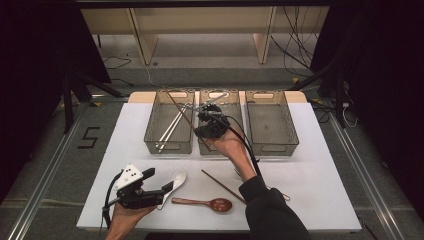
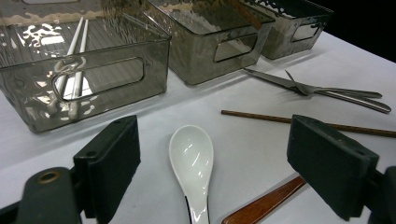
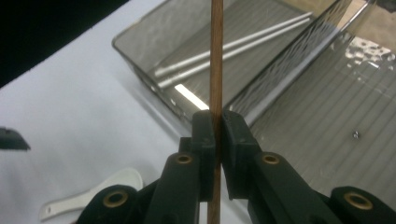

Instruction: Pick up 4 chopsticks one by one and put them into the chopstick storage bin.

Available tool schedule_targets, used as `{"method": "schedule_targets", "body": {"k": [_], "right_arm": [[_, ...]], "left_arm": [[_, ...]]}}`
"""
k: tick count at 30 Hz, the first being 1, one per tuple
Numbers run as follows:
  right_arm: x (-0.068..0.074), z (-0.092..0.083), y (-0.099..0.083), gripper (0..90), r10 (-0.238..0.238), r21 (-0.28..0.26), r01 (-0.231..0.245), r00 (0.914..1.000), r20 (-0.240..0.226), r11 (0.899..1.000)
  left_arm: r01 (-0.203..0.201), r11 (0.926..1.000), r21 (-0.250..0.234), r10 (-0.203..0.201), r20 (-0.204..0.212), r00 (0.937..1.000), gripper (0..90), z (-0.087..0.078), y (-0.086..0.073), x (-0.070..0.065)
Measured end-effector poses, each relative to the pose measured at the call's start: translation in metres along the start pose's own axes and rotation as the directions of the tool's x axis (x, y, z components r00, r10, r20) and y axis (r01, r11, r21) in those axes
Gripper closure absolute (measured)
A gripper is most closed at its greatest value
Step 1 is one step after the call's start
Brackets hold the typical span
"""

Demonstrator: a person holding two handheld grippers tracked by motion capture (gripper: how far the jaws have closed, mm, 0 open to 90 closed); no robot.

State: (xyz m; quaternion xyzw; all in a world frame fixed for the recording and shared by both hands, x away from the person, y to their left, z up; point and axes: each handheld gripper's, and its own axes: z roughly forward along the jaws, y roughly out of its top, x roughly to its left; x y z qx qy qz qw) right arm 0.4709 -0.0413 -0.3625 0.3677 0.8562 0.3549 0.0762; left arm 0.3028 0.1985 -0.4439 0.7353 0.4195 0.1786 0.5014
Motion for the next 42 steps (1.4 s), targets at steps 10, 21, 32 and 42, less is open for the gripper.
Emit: {"method": "schedule_targets", "body": {"k": [10,21,32,42], "right_arm": [[-0.001,0.015,0.015,84.9,0.037,-0.028,-0.037,0.9993,0.011,0.999],[-0.005,0.029,0.032,84.9,0.085,-0.043,-0.085,0.9964,0.002,0.995],[-0.005,0.043,0.042,84.9,0.129,-0.051,-0.129,0.9916,-0.001,0.99],[-0.004,0.053,0.048,84.8,0.153,-0.056,-0.153,0.9882,-0.007,0.987]], "left_arm": [[0.01,0.9998,-0.018,-0.01,0.006,0.9999,16.8,-0.001,0.0,0.0],[0.005,0.9998,-0.019,-0.005,0.008,1.0,16.8,-0.001,0.0,0.0],[0.002,0.9995,-0.032,-0.001,0.007,1.0,16.2,-0.001,0.0,0.002],[-0.015,0.9996,-0.024,0.015,0.008,0.9999,16.0,-0.001,0.0,-0.001]]}}
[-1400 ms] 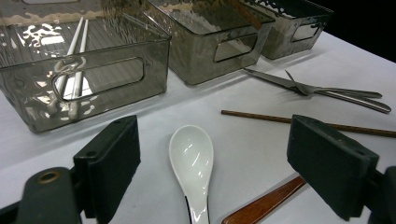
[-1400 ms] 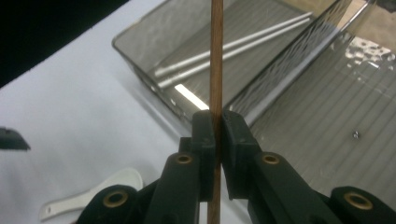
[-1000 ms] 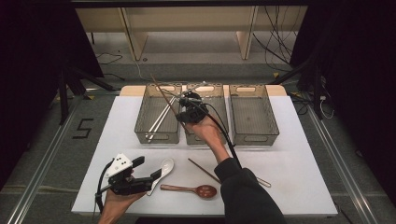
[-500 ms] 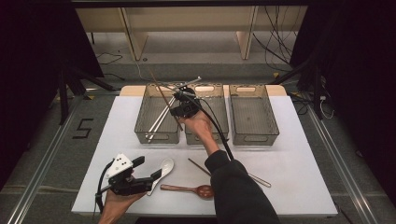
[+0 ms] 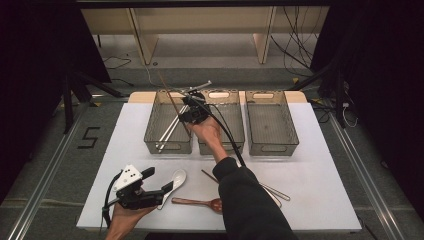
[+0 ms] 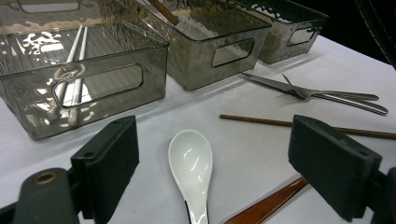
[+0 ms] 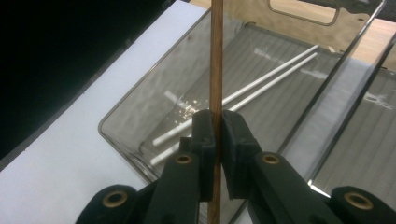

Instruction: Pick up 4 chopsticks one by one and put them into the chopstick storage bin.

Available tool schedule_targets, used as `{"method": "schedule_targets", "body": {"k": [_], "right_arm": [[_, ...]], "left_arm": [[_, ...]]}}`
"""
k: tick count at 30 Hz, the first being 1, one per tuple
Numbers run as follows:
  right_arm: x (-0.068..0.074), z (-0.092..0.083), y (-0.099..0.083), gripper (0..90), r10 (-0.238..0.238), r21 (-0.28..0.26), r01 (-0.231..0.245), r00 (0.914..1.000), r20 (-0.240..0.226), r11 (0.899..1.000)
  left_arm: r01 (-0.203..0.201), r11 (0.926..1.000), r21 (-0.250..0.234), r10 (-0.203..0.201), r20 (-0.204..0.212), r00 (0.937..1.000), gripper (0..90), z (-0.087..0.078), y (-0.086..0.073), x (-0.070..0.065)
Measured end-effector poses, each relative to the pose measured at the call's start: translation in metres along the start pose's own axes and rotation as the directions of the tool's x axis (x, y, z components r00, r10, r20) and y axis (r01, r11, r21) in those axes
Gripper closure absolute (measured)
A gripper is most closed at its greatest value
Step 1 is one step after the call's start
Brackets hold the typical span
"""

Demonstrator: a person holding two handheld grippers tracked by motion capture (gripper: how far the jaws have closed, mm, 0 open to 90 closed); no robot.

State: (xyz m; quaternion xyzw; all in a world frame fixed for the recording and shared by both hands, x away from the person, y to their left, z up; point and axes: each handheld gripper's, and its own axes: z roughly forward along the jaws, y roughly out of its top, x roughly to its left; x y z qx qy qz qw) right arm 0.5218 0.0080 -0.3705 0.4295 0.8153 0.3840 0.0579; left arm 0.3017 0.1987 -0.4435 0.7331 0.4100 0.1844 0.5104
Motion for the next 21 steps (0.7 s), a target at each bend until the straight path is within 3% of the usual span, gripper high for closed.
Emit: {"method": "schedule_targets", "body": {"k": [21], "right_arm": [[0.001,0.022,-0.003,84.7,0.043,0.01,-0.043,0.9991,0.007,0.999]], "left_arm": [[-0.002,1.0,-0.006,0.002,0.002,1.0,16.0,0.0,0.0,-0.002]]}}
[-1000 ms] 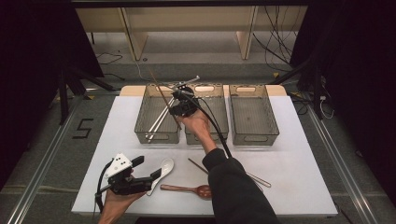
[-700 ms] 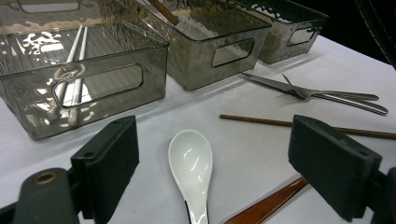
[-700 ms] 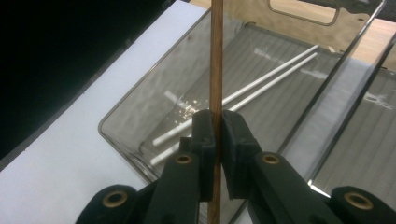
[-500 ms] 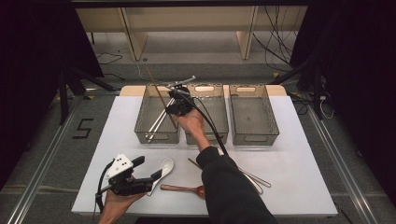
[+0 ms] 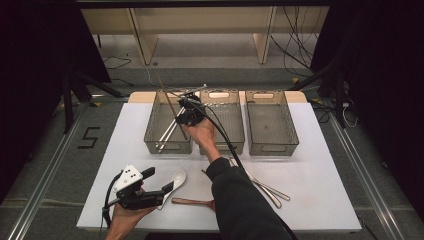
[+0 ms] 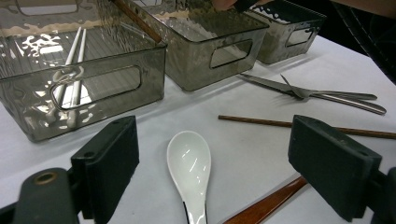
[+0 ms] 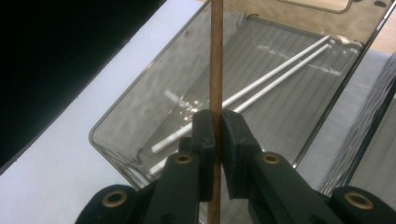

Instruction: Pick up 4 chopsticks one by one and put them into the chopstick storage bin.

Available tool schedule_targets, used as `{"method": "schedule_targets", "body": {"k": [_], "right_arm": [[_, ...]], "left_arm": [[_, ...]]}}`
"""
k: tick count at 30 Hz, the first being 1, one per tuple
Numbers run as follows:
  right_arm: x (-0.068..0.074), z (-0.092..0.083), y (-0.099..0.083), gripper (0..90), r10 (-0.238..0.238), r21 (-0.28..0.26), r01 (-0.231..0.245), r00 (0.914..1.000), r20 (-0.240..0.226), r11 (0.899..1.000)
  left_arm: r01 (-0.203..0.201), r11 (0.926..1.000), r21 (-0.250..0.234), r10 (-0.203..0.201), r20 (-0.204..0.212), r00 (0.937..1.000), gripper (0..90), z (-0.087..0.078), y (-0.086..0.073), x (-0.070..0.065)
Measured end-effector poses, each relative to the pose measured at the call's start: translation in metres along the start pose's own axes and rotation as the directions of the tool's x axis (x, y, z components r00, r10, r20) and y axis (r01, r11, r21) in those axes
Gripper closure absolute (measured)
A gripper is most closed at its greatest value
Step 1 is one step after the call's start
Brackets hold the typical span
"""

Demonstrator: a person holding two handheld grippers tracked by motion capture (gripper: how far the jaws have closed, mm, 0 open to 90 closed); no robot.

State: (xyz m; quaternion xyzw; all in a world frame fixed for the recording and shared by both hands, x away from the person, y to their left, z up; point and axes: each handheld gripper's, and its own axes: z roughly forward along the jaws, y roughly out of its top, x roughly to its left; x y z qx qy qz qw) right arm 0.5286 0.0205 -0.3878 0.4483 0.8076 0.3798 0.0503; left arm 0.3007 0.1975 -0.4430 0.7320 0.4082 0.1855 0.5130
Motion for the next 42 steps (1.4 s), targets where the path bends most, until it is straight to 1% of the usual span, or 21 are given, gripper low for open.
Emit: {"method": "schedule_targets", "body": {"k": [7,9,12,14,19,21,25,27,31,32,33,34,36,39,42], "right_arm": [[0.0,0.006,-0.002,83.3,0.018,0.013,-0.018,0.9998,0.009,1.0],[0.001,0.007,-0.003,73.5,0.022,0.017,-0.022,0.9997,0.004,1.0],[0.002,0.006,-0.003,70.3,0.013,0.021,-0.013,0.9999,-0.011,1.0],[0.002,0.003,-0.002,64.5,0.005,0.016,-0.005,0.9998,-0.017,1.0],[0.003,-0.01,-0.002,55.8,-0.024,0.003,0.024,0.9989,-0.04,1.0],[0.003,-0.017,-0.003,53.1,-0.043,0.0,0.043,0.998,-0.046,0.999],[0.002,-0.032,-0.008,45.2,-0.078,0.011,0.079,0.9949,-0.065,0.997],[0.0,-0.04,-0.011,43.3,-0.101,0.012,0.102,0.993,-0.06,0.995],[-0.006,-0.057,-0.019,39.1,-0.109,0.016,0.11,0.9917,-0.069,0.994],[-0.008,-0.06,-0.021,38.3,-0.122,0.018,0.124,0.99,-0.071,0.992],[-0.008,-0.064,-0.024,37.8,-0.124,0.022,0.126,0.9901,-0.066,0.992],[-0.01,-0.068,-0.026,37.5,-0.129,0.023,0.131,0.9896,-0.063,0.991],[-0.012,-0.075,-0.033,36.0,-0.134,0.023,0.136,0.9883,-0.073,0.99],[-0.013,-0.086,-0.042,33.8,-0.148,0.038,0.151,0.9862,-0.075,0.988],[-0.014,-0.095,-0.052,32.9,-0.173,0.029,0.175,0.982,-0.077,0.984]], "left_arm": [[-0.003,1.0,0.0,0.003,0.0,1.0,15.9,-0.001,0.0,0.0],[-0.003,1.0,0.001,0.003,0.0,1.0,16.0,-0.001,0.0,0.0],[-0.003,1.0,0.001,0.003,0.002,1.0,15.9,-0.001,0.0,0.0],[-0.003,1.0,0.001,0.003,0.002,1.0,16.0,-0.001,0.0,0.0],[0.001,1.0,0.002,-0.001,-0.001,1.0,16.0,-0.001,0.0,0.0],[0.004,1.0,0.001,-0.004,-0.001,1.0,16.0,-0.001,0.0,0.0],[0.007,1.0,0.001,-0.007,0.0,1.0,15.9,0.0,0.0,0.0],[0.007,1.0,0.003,-0.007,0.0,1.0,16.0,0.0,0.0,0.001],[0.01,0.9999,0.005,-0.01,0.001,0.9999,16.0,0.0,0.0,0.001],[0.009,0.9999,0.006,-0.01,0.001,1.0,16.0,0.0,0.0,0.001],[0.007,1.0,0.006,-0.007,0.001,1.0,15.9,0.0,0.0,0.001],[0.01,0.9999,0.006,-0.01,0.0,0.9999,15.9,0.0,0.0,0.001],[0.008,0.9999,0.007,-0.008,0.001,1.0,15.9,0.0,0.0,0.001],[0.009,0.9999,0.009,-0.009,0.0,1.0,16.0,0.0,0.0,0.001],[0.011,0.9999,0.009,-0.011,-0.005,0.9999,15.8,0.0,0.0,0.001]]}}
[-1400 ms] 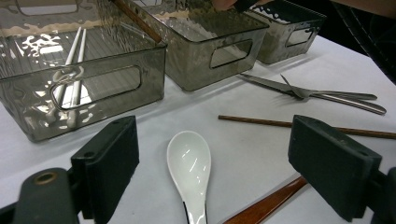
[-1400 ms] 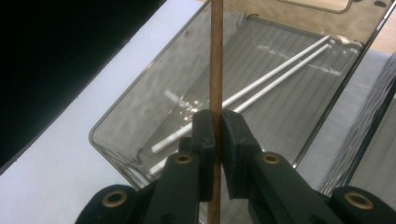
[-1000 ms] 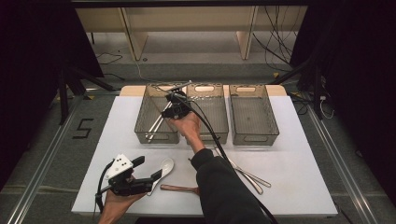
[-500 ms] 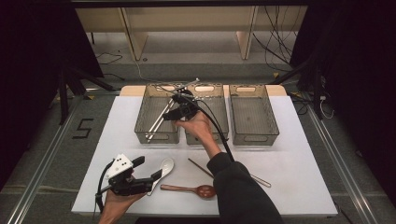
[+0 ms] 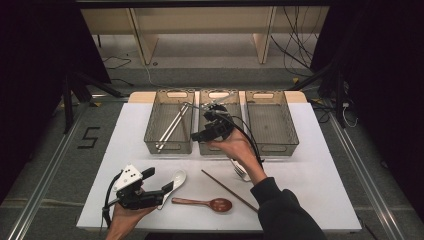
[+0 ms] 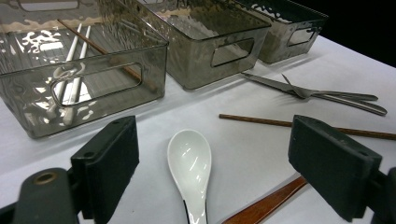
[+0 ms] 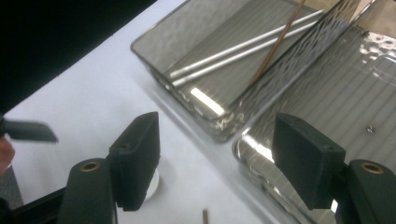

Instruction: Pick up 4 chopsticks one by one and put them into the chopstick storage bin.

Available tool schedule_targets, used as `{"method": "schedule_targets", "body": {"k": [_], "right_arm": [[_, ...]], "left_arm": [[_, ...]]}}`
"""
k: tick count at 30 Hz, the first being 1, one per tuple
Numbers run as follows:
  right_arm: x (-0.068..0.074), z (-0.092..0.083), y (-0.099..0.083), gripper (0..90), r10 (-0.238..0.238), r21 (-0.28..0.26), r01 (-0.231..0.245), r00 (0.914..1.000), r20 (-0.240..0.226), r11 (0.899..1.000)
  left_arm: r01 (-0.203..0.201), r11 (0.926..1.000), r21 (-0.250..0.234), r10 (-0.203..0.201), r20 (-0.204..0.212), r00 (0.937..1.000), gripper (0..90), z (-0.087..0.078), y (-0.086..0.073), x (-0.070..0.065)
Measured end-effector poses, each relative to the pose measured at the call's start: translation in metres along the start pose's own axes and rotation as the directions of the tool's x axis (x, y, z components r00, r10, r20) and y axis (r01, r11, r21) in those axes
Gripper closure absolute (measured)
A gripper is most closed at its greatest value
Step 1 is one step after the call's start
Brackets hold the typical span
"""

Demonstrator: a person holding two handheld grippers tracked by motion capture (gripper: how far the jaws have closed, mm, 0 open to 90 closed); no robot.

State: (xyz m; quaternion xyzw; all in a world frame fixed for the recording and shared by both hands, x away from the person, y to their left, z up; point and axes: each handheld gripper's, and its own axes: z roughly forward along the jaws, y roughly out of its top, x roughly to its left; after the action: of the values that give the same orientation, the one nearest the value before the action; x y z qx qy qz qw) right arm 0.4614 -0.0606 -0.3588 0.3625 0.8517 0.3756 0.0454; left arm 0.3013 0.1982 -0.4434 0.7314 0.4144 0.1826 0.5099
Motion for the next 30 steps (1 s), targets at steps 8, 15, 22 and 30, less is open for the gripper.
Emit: {"method": "schedule_targets", "body": {"k": [8,15,22,30], "right_arm": [[0.002,-0.02,-0.022,31.6,-0.032,0.014,0.032,0.9995,0.004,0.999],[0.001,-0.032,-0.037,31.1,-0.045,0.026,0.045,0.999,0.004,0.999],[0.002,-0.043,-0.056,30.7,-0.037,0.047,0.037,0.9993,-0.006,0.998],[-0.001,-0.048,-0.077,30.5,-0.033,0.06,0.033,0.9995,-0.003,0.998]], "left_arm": [[-0.001,1.0,0.001,0.001,-0.004,1.0,15.8,0.0,0.0,0.0],[0.0,1.0,0.002,0.0,-0.007,1.0,15.8,0.0,0.0,0.0],[0.002,1.0,0.001,-0.002,-0.007,1.0,15.8,0.0,0.0,0.0],[0.0,1.0,0.002,0.0,-0.005,1.0,15.8,0.001,0.0,0.0]]}}
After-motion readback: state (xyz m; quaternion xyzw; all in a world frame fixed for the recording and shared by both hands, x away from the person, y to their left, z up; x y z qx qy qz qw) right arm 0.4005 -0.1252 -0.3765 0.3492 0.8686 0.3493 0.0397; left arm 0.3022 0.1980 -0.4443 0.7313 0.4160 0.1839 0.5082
